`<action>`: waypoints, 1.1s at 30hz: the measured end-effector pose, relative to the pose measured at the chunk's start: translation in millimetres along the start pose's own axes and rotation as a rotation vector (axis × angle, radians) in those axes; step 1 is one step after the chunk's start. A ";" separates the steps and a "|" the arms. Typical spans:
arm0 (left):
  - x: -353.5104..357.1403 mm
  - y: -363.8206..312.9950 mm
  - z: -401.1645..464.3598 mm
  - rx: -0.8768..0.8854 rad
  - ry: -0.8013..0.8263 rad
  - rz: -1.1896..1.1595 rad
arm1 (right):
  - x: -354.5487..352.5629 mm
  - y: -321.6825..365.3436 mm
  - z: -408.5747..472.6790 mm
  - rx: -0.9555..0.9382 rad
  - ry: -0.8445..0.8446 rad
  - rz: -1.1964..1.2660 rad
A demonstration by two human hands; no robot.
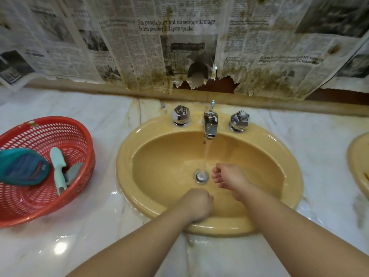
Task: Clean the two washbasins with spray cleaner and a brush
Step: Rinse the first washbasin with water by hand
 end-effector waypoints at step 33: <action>-156.5 -56.7 26.9 -0.028 -0.668 -1.529 | -11.0 143.1 31.3 -0.695 0.135 -0.751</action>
Point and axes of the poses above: each hand's wrist, its own z-axis towards the middle knuckle, its own x-axis out of the palm, y = z × x, the point moved 2 cm from there along z, towards the middle knuckle, and after that the axes turned 4 degrees about -x, right-handed, at the moved point
